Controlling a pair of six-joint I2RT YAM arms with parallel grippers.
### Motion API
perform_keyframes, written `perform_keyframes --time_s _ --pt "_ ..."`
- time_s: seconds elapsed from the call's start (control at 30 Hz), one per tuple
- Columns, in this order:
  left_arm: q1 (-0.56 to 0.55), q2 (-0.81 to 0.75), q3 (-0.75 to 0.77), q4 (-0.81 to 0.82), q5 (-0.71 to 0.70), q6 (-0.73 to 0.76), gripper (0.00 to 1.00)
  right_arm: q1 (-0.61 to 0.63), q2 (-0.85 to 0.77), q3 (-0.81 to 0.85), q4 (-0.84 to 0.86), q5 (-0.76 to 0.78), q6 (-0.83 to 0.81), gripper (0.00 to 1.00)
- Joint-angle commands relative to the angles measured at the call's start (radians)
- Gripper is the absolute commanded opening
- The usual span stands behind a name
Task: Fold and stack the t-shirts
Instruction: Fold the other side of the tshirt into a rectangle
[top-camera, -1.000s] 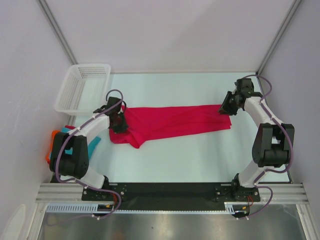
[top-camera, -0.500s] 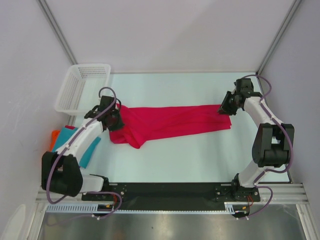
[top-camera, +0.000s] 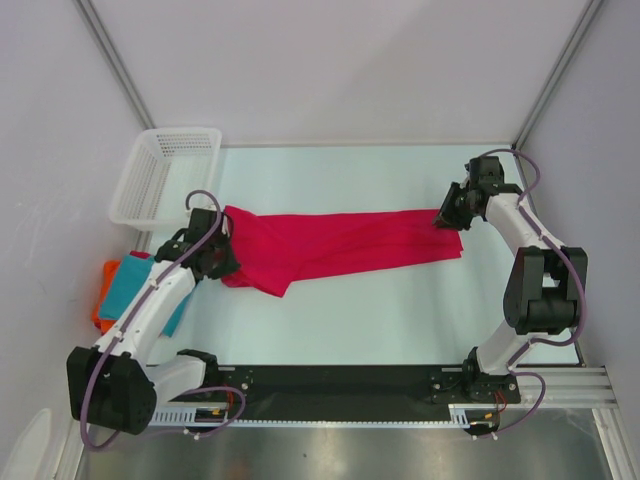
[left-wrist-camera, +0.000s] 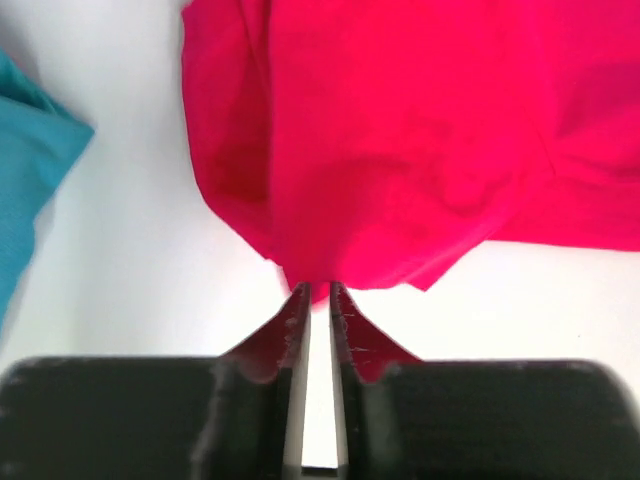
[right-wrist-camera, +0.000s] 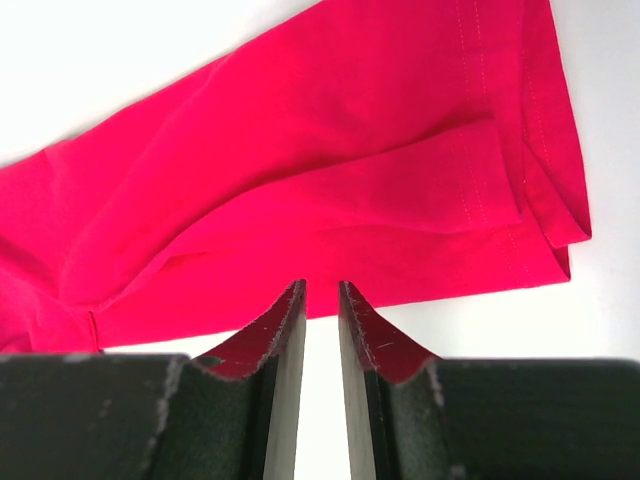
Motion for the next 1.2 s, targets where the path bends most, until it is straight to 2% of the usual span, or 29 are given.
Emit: perform_keyframes --time_s 0.0,0.03,0.13,0.23,0.3,0.67,0.9,1.17 --pt "0.004 0.017 -0.004 0.003 0.029 -0.003 0.28 0.005 0.001 0.01 0.02 -0.008 -0.008 0.24" --pt "0.004 0.018 -0.003 0.006 0.029 -0.003 0.48 0.005 0.001 0.009 0.02 -0.006 -0.008 0.25" --pt "0.004 0.018 0.011 0.006 0.025 -0.003 0.78 0.005 -0.004 0.01 0.014 0.003 -0.01 0.25" --pt "0.004 0.021 0.032 0.006 0.017 -0.003 0.91 0.005 -0.004 0.01 0.012 0.004 -0.012 0.25" --pt "0.004 0.035 0.055 0.006 0.011 -0.003 0.94 0.005 -0.001 0.009 0.014 0.004 -0.01 0.25" --pt "0.004 0.261 0.245 0.065 0.046 0.015 0.94 0.038 0.114 0.079 0.046 -0.007 0.01 0.31" --pt "0.004 0.29 0.223 0.101 0.069 0.023 0.94 0.04 0.249 0.176 0.009 -0.002 -0.01 0.31" --pt "0.006 0.288 0.19 0.114 0.069 0.03 0.94 0.048 0.28 0.182 0.012 0.001 -0.016 0.32"
